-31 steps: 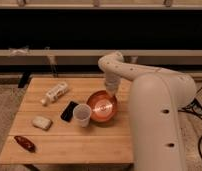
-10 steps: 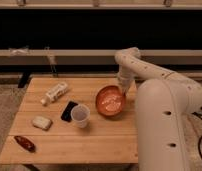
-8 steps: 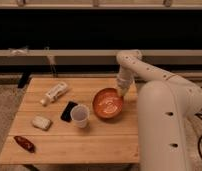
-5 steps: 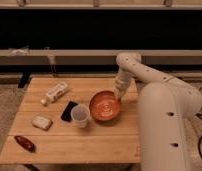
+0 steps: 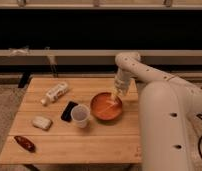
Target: Drag the ceramic bowl in a circle
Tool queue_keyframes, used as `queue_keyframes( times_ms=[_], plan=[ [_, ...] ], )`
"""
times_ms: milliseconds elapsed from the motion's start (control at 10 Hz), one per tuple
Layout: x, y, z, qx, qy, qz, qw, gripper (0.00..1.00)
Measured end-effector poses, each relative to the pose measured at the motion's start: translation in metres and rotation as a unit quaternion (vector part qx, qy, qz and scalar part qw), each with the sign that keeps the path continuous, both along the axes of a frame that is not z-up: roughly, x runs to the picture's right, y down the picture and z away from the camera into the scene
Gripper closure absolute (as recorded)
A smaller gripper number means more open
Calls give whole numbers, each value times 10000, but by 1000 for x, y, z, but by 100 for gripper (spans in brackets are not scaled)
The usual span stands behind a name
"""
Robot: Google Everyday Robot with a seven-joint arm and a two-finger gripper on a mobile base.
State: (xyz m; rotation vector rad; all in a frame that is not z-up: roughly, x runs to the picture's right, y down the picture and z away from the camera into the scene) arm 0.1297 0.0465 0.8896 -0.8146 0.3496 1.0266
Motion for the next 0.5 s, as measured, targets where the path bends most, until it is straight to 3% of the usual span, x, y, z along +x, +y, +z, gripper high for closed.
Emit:
queue_keyframes(
  times_ms=[200,500],
  plan=[
    [10,-18,-7,229,41,-80,9997,20],
    [12,-20,-8,249,41,-89,9996,20]
  ],
)
